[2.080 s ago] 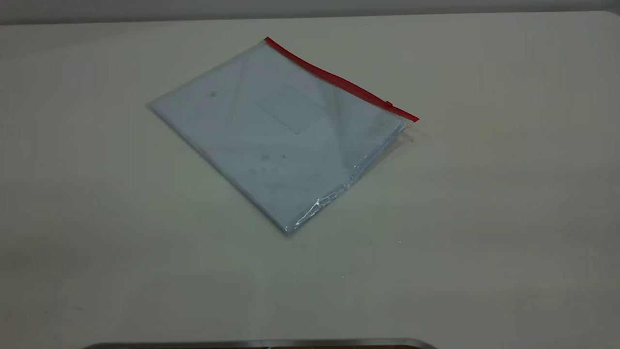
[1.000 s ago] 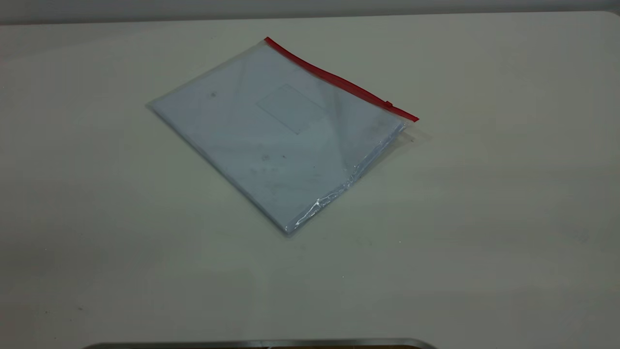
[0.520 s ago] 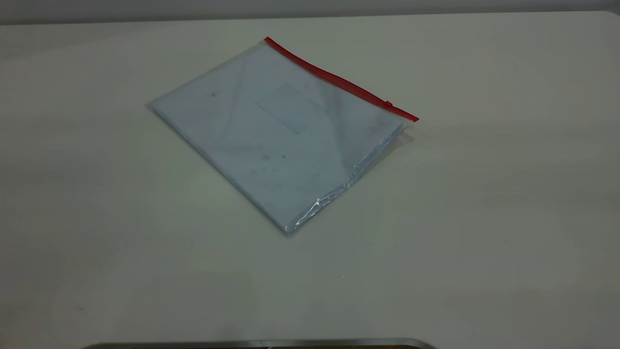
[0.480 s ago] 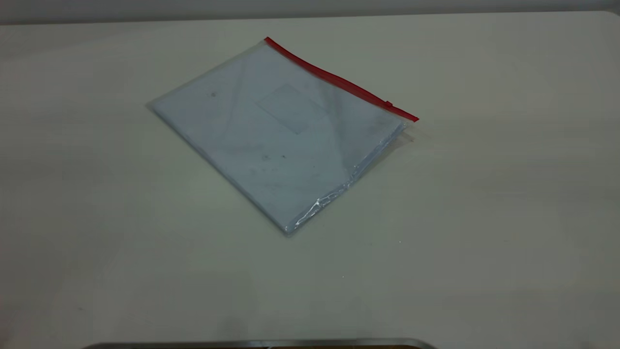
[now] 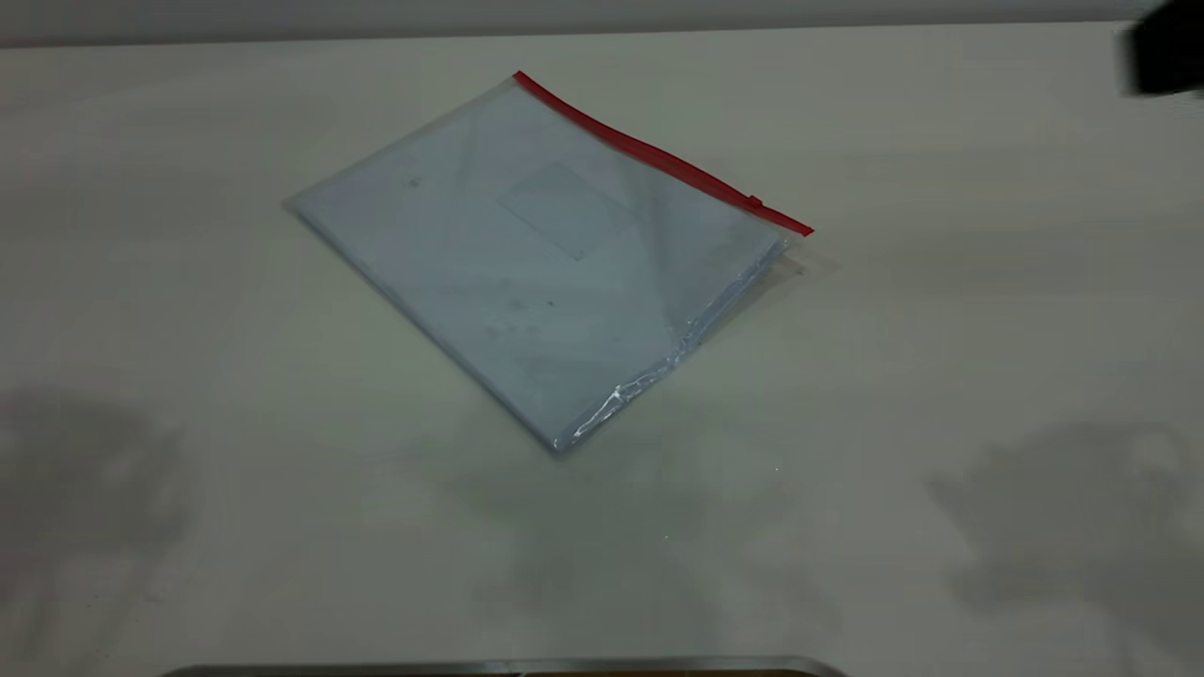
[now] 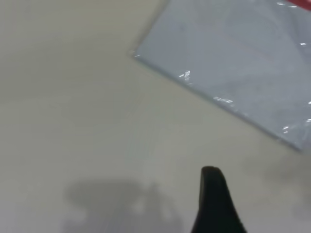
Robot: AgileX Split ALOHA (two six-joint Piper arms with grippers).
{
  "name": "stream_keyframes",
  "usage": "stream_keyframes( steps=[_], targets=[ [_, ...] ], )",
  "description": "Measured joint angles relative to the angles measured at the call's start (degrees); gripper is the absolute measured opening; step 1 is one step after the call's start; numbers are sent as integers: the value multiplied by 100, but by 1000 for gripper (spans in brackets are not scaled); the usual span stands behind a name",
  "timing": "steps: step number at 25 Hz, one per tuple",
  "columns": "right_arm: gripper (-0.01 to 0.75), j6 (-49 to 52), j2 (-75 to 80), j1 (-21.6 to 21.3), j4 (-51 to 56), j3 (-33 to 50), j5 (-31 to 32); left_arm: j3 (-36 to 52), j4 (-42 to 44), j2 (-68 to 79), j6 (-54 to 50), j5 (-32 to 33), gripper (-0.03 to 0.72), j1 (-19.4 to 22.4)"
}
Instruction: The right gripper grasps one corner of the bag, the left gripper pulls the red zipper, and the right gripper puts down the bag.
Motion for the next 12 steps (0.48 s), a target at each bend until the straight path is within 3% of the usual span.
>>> stream_keyframes(
  steps=[6, 12],
  targets=[
    [474, -2784, 2256, 0, 2786, -614, -123, -428, -1339, 1053, 1097, -119, 546, 0],
    [494, -3354, 4042, 0, 3241, -1565, 383, -710, -2123, 1777, 1952, -176, 546, 0]
  ],
)
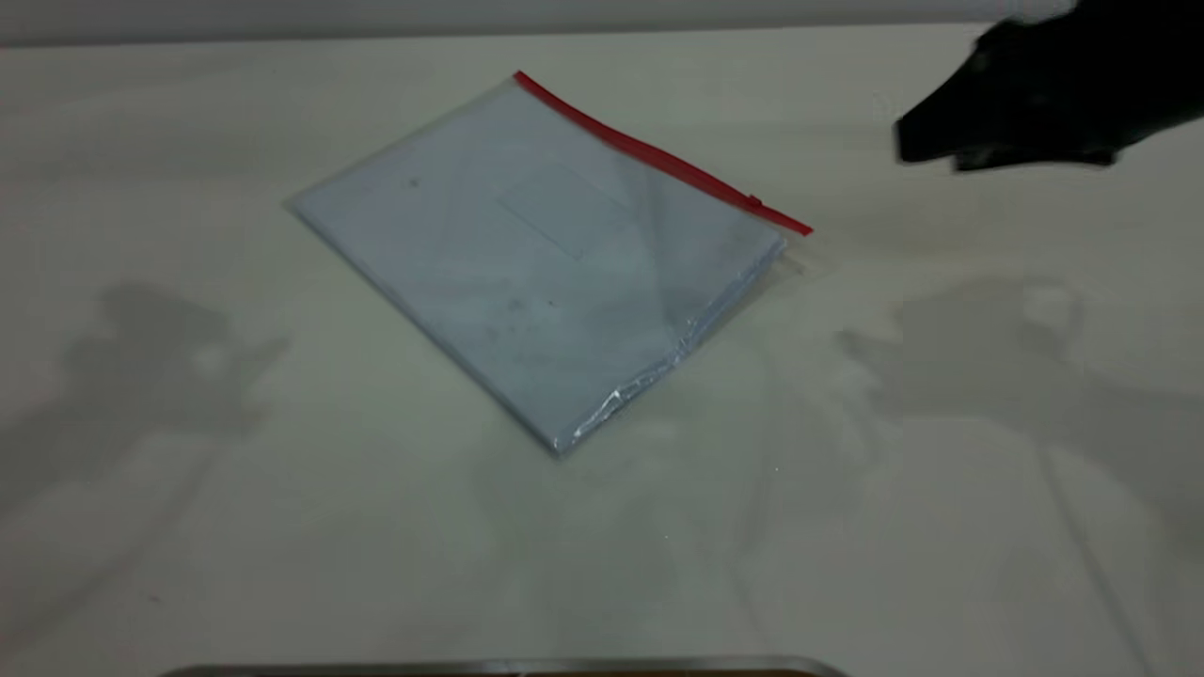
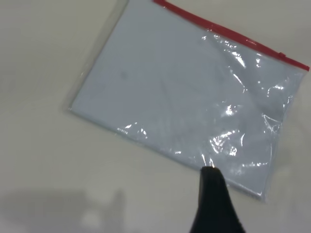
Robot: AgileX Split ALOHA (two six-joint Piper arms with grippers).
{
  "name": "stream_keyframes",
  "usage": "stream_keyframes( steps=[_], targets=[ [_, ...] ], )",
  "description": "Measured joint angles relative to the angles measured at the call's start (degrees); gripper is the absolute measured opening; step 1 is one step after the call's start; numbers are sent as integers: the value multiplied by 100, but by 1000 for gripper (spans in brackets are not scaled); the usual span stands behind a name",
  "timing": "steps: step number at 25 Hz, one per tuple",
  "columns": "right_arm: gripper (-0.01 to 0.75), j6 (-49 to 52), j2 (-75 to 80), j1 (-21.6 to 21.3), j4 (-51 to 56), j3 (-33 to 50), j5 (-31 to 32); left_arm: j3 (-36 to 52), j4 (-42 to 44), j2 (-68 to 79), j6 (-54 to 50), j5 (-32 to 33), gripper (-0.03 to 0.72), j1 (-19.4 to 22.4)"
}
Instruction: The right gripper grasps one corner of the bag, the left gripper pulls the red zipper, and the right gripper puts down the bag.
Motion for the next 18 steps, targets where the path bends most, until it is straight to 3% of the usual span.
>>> stream_keyframes(
  steps=[18],
  targets=[
    [495, 507, 3281, 0, 87, -2546, 1163, -114, -277, 701, 286, -279, 546, 0]
  ],
)
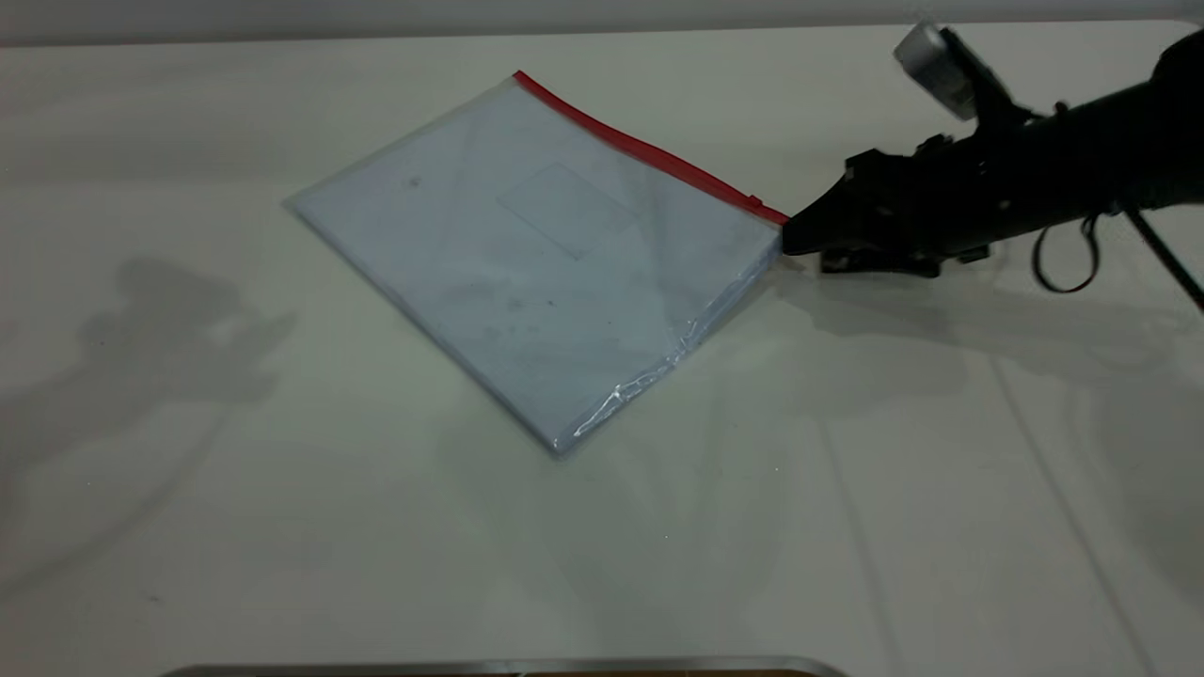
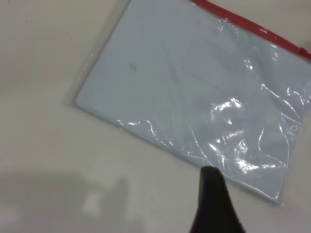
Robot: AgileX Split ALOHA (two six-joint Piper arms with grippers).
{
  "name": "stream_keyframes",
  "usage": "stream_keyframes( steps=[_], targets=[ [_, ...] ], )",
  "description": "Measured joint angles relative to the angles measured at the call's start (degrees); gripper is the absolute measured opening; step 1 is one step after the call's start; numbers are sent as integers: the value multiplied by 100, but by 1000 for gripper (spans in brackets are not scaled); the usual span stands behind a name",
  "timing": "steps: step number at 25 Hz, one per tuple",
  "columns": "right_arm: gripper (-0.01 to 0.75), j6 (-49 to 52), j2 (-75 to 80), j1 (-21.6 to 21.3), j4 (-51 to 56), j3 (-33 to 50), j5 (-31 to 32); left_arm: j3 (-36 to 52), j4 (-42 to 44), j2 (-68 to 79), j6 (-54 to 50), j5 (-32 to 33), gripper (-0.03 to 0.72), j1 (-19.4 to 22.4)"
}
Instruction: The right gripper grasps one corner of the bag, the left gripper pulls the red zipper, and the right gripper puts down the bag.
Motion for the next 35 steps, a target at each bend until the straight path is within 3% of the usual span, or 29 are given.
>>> stream_keyframes(
  steps=[8, 14, 16, 19, 20, 23, 26, 29, 32, 35],
  targets=[
    [492, 162, 330, 111, 4, -426, 220, 0, -6, 0, 0, -11, 546, 0],
    [418, 478, 508, 439, 4, -799, 221, 0, -23, 0, 0, -11, 546, 0],
    [327, 491, 508, 467, -1, -816, 267, 0, -28, 0, 0, -11, 546, 0],
    [93, 497, 508, 474, 5, -827, 487, 0, -40, 0, 0, -11, 546, 0],
    [46, 509, 508, 486, 11, -827, 573, 0, -40, 0, 0, -11, 546, 0],
    [33, 490, 508, 635, -42, -837, 1052, 0, -45, 10, 0, -11, 546, 0],
    [33, 562, 427, 830, -874, -868, 1649, 0, -63, 103, 0, -11, 546, 0],
    [33, 1002, 78, 874, -2645, -868, 1797, -5, -80, 312, 94, -24, 546, 0],
    [33, 1581, -466, 673, -4033, -868, 1227, -177, -95, 607, 232, -37, 546, -47],
    [33, 1752, -994, 520, -4361, -856, 320, -583, -154, 1062, 397, -54, 546, -235]
  ],
)
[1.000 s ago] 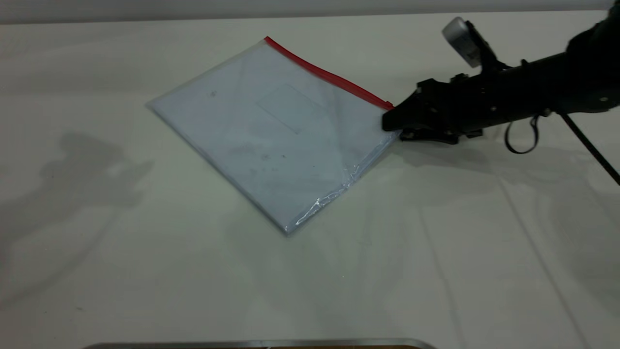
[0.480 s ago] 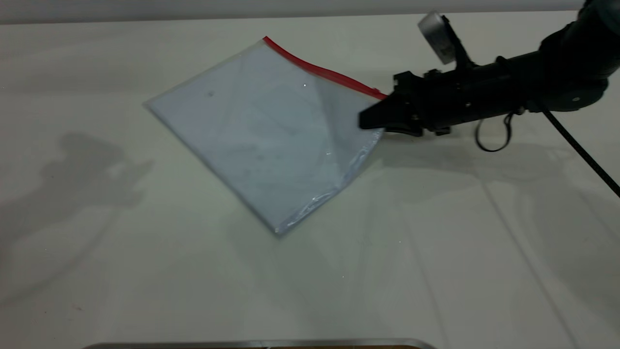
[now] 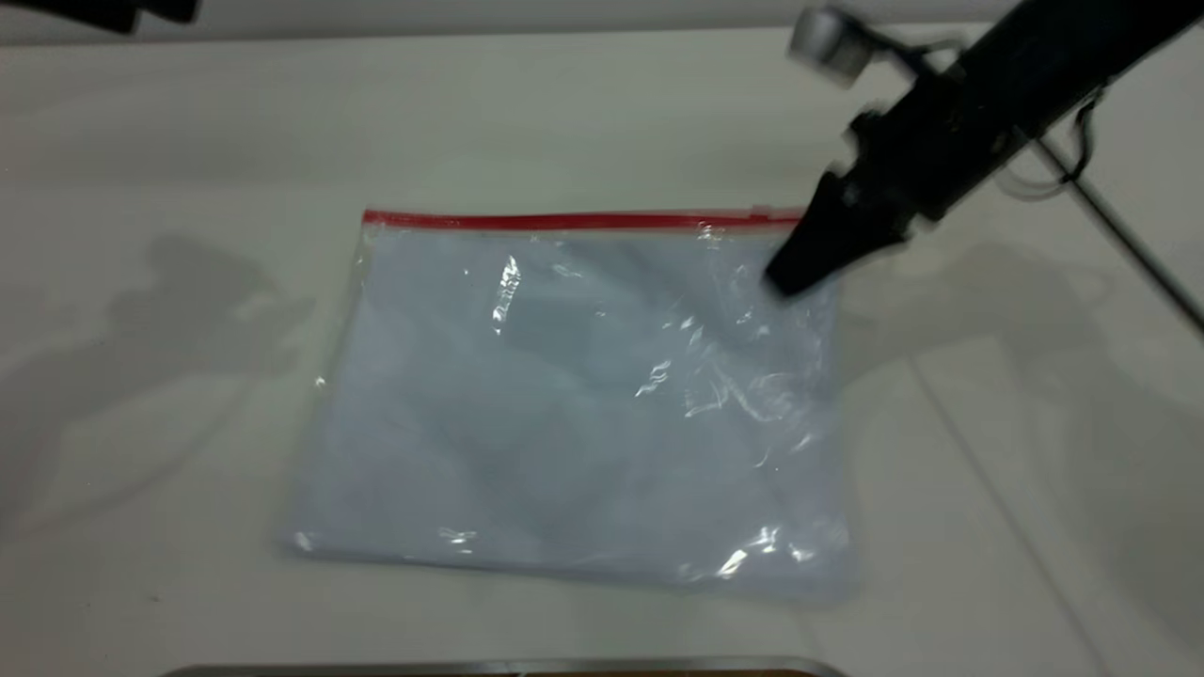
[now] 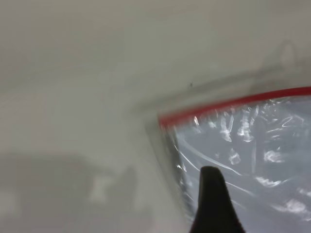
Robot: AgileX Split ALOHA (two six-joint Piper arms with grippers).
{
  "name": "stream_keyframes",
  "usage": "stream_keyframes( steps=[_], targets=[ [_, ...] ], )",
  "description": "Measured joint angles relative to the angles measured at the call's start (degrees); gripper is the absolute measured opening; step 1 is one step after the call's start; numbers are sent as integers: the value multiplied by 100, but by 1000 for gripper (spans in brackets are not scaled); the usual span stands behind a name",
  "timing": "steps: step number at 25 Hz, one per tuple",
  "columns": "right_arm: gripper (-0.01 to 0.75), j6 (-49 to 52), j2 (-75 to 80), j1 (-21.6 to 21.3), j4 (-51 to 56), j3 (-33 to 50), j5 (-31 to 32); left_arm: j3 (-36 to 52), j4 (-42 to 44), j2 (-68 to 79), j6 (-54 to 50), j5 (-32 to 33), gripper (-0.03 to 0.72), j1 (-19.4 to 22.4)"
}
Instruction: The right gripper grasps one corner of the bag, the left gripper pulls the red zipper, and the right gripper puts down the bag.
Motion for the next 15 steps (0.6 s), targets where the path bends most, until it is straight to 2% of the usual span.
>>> stream_keyframes(
  steps=[2, 4, 9, 15],
  targets=[
    [33, -145, -266, 37, 115, 0, -404, -371, -13, 360, 109, 69, 546, -185],
    [33, -420, -453, 185, 288, 0, -530, -835, -13, 800, 223, 216, 546, -400],
    [33, -733, -563, 676, 456, 4, -535, -2015, -13, 1877, 726, 937, 546, -916],
    [33, -763, -563, 910, 486, 28, -491, -3258, 5, 2880, 1136, 2003, 546, -1444]
  ],
)
